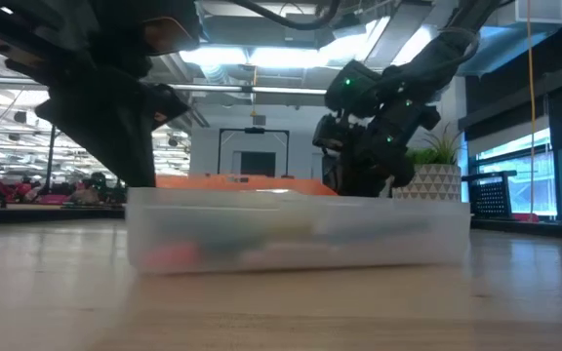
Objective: Pack school essentials
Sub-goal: Close the supply box
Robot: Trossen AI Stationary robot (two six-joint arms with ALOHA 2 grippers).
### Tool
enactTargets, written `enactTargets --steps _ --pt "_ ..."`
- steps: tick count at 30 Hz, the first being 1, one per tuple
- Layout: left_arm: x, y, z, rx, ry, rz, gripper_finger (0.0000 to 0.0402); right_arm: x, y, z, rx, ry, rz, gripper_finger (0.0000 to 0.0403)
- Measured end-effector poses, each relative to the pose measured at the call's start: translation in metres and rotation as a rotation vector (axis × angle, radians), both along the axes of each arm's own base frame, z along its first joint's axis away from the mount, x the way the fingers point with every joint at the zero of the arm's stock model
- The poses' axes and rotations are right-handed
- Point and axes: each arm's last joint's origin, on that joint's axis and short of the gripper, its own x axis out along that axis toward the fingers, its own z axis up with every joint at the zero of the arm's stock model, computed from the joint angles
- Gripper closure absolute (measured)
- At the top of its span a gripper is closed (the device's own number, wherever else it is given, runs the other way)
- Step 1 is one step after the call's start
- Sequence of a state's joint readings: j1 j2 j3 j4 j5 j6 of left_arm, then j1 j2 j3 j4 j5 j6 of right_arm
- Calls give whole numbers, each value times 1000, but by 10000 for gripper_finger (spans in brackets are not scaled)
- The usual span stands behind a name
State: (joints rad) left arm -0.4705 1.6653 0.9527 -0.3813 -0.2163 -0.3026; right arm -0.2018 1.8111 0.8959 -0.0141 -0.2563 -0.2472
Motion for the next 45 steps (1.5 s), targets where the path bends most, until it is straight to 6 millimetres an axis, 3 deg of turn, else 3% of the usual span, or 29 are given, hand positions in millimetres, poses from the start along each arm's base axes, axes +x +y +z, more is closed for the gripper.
enactTargets --steps 7,22,31,34,38,45 --pt "2 4 0 -8 7 7 401 2 -14 -15 -7 -3 -1 399" --pt "-1 5 3 -1 14 9 401 3 -25 -15 -51 -48 -9 399" --pt "-8 10 31 -18 -54 30 400 3 -26 -15 -48 -42 -12 399" --pt "-16 15 46 1 -94 103 401 3 -25 -15 -48 -41 -12 399" --pt "-35 32 50 60 14 278 401 3 -25 -15 -48 -41 -11 399" --pt "-47 55 30 116 145 442 401 3 -25 -15 -48 -42 -11 399"
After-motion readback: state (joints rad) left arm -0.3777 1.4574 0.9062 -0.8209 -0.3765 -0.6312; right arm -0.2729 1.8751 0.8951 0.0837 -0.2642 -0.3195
